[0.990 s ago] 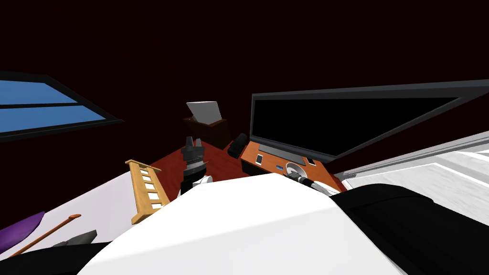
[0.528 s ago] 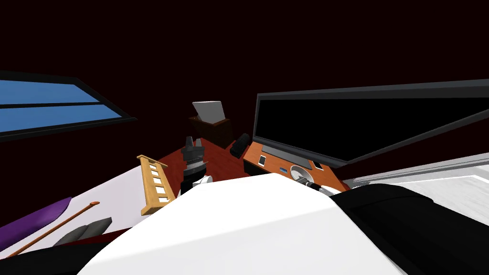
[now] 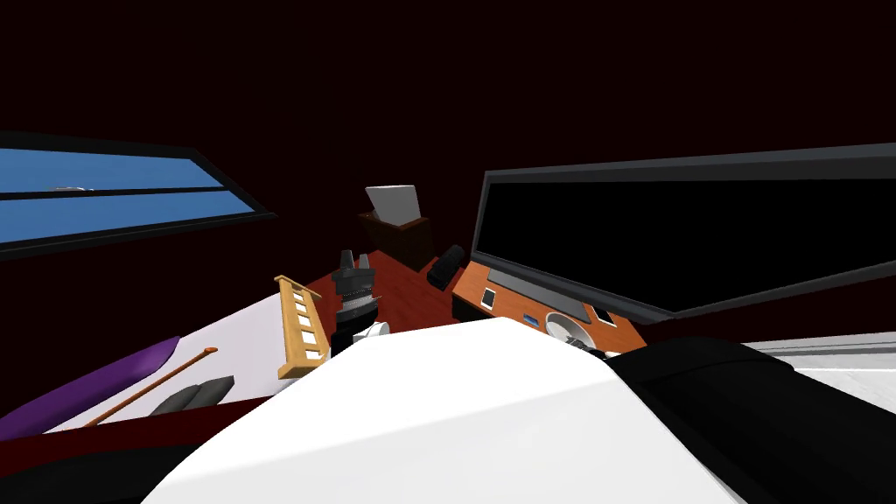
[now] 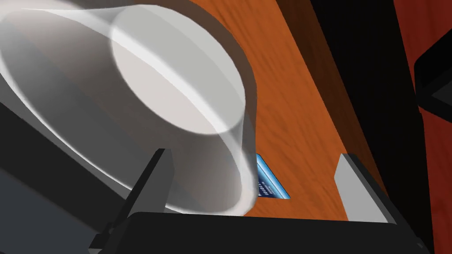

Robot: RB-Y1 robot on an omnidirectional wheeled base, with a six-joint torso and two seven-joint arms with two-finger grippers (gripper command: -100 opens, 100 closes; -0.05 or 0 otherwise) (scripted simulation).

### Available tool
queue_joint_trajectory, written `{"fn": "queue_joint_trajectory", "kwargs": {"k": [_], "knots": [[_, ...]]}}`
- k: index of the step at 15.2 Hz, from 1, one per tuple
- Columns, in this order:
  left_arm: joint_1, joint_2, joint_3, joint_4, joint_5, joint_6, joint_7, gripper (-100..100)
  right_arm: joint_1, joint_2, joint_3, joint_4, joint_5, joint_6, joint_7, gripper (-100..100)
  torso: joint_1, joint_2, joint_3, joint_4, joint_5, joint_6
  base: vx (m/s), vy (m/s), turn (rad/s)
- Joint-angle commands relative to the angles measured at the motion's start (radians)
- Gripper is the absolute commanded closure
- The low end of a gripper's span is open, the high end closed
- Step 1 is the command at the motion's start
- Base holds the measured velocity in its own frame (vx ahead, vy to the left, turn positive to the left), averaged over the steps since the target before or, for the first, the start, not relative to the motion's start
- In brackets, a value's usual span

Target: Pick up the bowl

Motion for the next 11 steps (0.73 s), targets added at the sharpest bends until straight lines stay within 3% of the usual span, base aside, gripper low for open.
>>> {"fn": "queue_joint_trajectory", "kwargs": {"k": [1, 4, 5, 9, 10, 11], "knots": [[0.0, 0.0, 0.0, 0.0, 0.0, 0.0, 0.0, 0, 0.002, -0.001, 0.01, 0.037, 0.016, 0.004, 0.019, -100, 0.0, 0.0, 0.0, 0.0, 0.0, 0.0, 0.018, 0.022, 0.006], [0.0, 0.0, 0.0, 0.0, 0.0, 0.0, 0.0, 0, 0.006, -0.007, 0.036, 0.099, 0.048, 0.015, 0.041, -100, -0.001, 0.001, 0.0, 0.0, 0.0, 0.0, 0.038, 0.047, 0.122], [0.0, 0.0, 0.0, 0.0, 0.0, 0.0, 0.0, 0, -0.009, 0.007, 0.013, 0.105, 0.035, -0.006, 0.052, -100, 0.0, 0.0, 0.0, 0.0, 0.0, 0.0, 0.034, 0.04, 0.046], [0.0, 0.0, 0.0, 0.0, 0.0, 0.0, 0.0, 0, -0.036, 0.07, 0.025, 0.125, 0.041, 0.045, 0.068, -100, -0.006, 0.005, 0.003, 0.001, -0.001, -0.001, -0.031, -0.037, 0.111], [0.0, 0.0, 0.0, 0.0, 0.0, 0.0, 0.0, 0, -0.033, 0.053, 0.025, 0.125, 0.04, 0.027, 0.063, -100, -0.007, 0.005, 0.003, 0.001, -0.002, 0.0, -0.025, -0.028, 0.062], [0.0, 0.0, 0.0, 0.0, 0.0, 0.0, 0.0, 0, -0.034, 0.055, 0.027, 0.124, 0.041, 0.033, 0.062, 100, -0.006, 0.005, 0.003, 0.001, -0.001, 0.0, -0.008, -0.009, 0.008]]}}
